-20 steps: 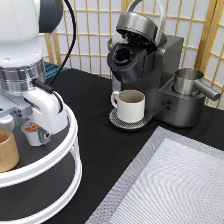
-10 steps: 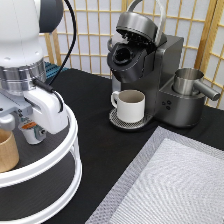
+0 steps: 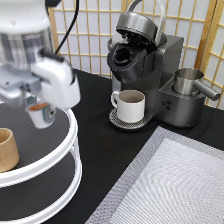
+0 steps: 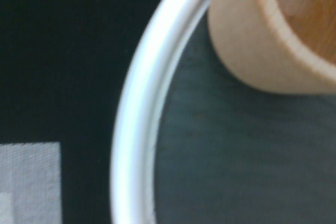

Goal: Make coffee

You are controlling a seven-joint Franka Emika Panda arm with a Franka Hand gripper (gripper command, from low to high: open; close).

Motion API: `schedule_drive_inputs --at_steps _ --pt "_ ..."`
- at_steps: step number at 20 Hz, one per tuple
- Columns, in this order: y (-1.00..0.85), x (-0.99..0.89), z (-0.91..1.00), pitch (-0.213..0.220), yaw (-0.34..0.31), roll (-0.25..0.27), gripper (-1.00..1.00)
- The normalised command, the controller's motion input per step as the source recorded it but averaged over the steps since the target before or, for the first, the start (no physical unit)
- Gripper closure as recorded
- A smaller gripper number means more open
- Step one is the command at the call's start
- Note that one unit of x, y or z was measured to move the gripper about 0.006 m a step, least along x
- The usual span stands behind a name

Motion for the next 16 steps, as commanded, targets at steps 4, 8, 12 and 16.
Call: schedule_drive_inputs --at_steps 4,8,12,16 --pt "0.8 0.39 0.76 0.195 0.112 -0.011 1.0" --pt "0.83 0.24 0.57 0.158 0.101 0.016 1.0" --pt "0.68 0.11 0.52 0.048 0.076 0.161 1.0" --pt "0.54 0.01 0.42 -0.03 0.057 0.232 1.0"
